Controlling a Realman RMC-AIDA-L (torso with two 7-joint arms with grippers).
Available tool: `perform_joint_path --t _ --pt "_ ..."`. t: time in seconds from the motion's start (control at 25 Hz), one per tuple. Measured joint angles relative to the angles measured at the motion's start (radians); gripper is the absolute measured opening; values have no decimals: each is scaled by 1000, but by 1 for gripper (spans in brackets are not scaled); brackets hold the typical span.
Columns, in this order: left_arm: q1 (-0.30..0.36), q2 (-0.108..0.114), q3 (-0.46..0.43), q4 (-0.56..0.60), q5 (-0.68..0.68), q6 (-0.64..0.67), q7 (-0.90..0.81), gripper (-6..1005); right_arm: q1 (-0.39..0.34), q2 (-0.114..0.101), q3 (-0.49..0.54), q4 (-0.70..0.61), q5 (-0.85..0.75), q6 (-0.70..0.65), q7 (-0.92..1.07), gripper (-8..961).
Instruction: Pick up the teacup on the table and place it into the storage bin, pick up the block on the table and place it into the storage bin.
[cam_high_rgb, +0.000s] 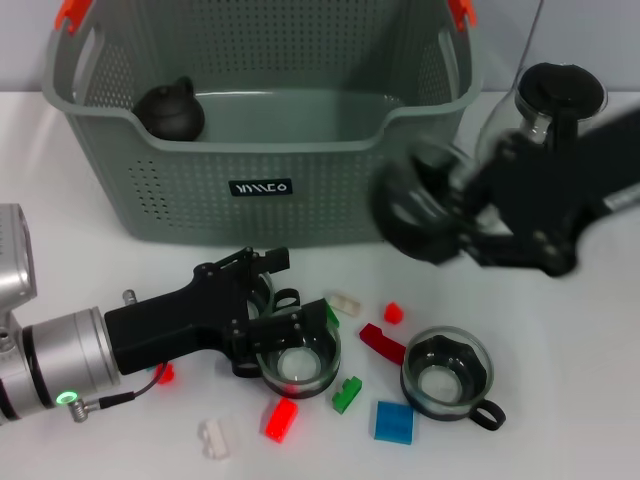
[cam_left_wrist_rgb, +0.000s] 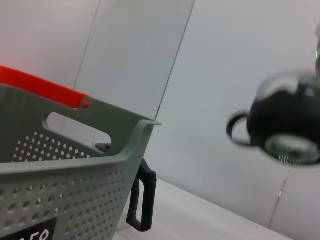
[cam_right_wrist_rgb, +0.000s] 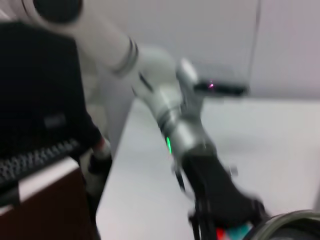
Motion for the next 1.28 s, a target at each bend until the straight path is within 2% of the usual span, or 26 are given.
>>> perform_joint_path --t 0.16,0.28,0.44,0.6,0.8,0.96,1.12,1.28 --pt "-1 0 0 0 0 0 1 904 116 8 37 78 35 14 12 65" --pt "1 0 0 0 -1 -1 1 904 204 3 71 172 37 83 13 65" --pt "4 -1 0 0 -8 -1 1 903 283 -7 68 312 10 311 14 64" --pt "5 -1 0 -1 -9 0 1 902 341 4 37 425 -104 622 13 64" --pt "-1 -1 0 -2 -22 7 1 901 397 19 -57 599 -227 975 -10 65" --pt "-8 -1 0 -2 -26 9 1 900 418 36 -109 691 -288 1168 -11 76" --pt "-10 -1 0 -2 -26 10 2 899 425 47 -126 735 -319 1240 -10 99" --pt "-10 -2 0 -2 -26 11 2 898 422 49 -139 750 -326 1256 -7 121"
